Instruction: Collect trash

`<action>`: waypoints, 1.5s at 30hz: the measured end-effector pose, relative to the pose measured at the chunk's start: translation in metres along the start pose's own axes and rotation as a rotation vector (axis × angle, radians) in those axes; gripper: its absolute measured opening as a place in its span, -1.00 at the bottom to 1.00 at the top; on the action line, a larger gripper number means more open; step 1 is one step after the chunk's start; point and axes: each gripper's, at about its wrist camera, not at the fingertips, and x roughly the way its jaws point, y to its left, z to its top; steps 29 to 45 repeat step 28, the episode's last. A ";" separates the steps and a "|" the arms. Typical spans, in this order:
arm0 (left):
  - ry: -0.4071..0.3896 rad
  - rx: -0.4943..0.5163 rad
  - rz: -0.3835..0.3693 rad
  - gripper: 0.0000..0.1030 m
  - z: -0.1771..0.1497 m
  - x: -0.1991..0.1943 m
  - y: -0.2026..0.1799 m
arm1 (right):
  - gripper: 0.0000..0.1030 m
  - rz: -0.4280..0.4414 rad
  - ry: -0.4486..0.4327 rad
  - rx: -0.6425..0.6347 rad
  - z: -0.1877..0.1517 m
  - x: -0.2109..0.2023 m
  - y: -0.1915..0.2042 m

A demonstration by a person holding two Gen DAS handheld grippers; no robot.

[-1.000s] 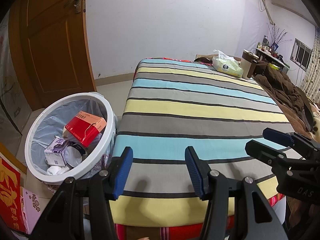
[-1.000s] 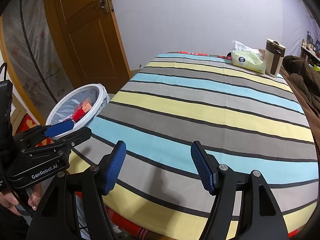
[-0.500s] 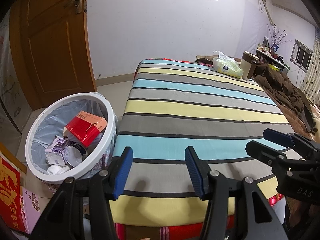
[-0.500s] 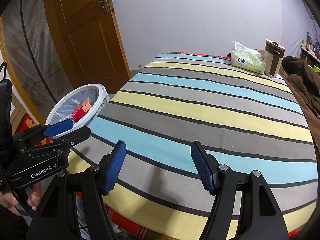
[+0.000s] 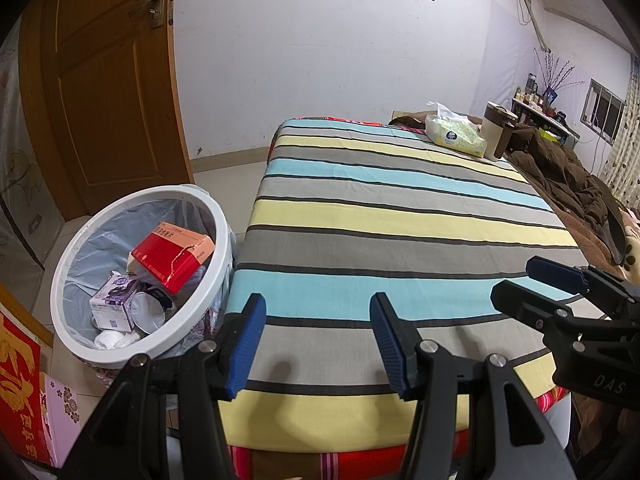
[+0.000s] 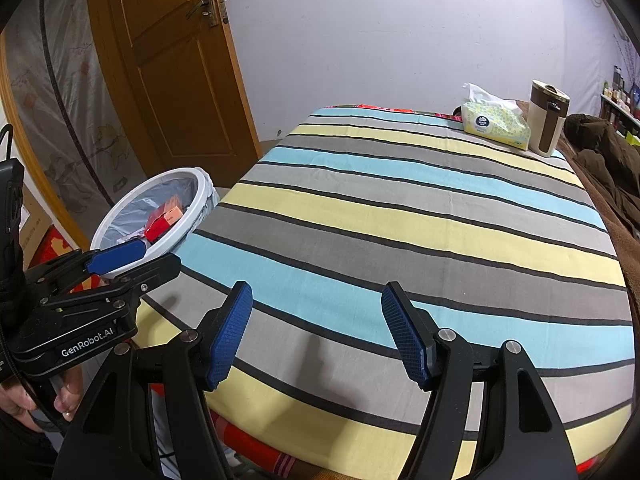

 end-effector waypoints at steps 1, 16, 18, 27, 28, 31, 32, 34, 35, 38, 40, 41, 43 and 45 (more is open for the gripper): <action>0.000 0.000 0.001 0.09 0.000 0.000 0.000 | 0.33 0.000 0.001 0.000 0.000 0.000 0.001; 0.008 -0.014 -0.015 0.09 0.000 0.000 0.001 | 0.33 -0.001 0.001 -0.001 0.001 0.000 0.001; 0.008 -0.009 0.003 0.09 0.000 0.000 0.001 | 0.33 0.000 0.002 0.000 0.001 0.000 0.001; 0.014 -0.015 0.019 0.09 -0.002 0.002 0.000 | 0.33 -0.001 0.003 0.003 0.001 0.001 0.000; 0.014 -0.016 0.021 0.09 -0.002 0.002 0.000 | 0.33 -0.001 0.003 0.003 0.001 0.001 0.000; 0.014 -0.016 0.021 0.09 -0.002 0.002 0.000 | 0.33 -0.001 0.003 0.003 0.001 0.001 0.000; 0.014 -0.016 0.021 0.09 -0.002 0.002 0.000 | 0.33 -0.001 0.003 0.003 0.001 0.001 0.000; 0.014 -0.016 0.021 0.09 -0.002 0.002 0.000 | 0.33 -0.001 0.003 0.003 0.001 0.001 0.000; 0.014 -0.016 0.021 0.09 -0.002 0.002 0.000 | 0.33 -0.001 0.003 0.003 0.001 0.001 0.000; 0.014 -0.016 0.021 0.09 -0.002 0.002 0.000 | 0.33 -0.001 0.003 0.003 0.001 0.001 0.000; 0.014 -0.016 0.021 0.09 -0.002 0.002 0.000 | 0.33 -0.001 0.003 0.003 0.001 0.001 0.000; 0.014 -0.016 0.021 0.09 -0.002 0.002 0.000 | 0.33 -0.001 0.003 0.003 0.001 0.001 0.000; 0.014 -0.016 0.021 0.09 -0.002 0.002 0.000 | 0.33 -0.001 0.003 0.003 0.001 0.001 0.000; 0.014 -0.016 0.021 0.09 -0.002 0.002 0.000 | 0.33 -0.001 0.003 0.003 0.001 0.001 0.000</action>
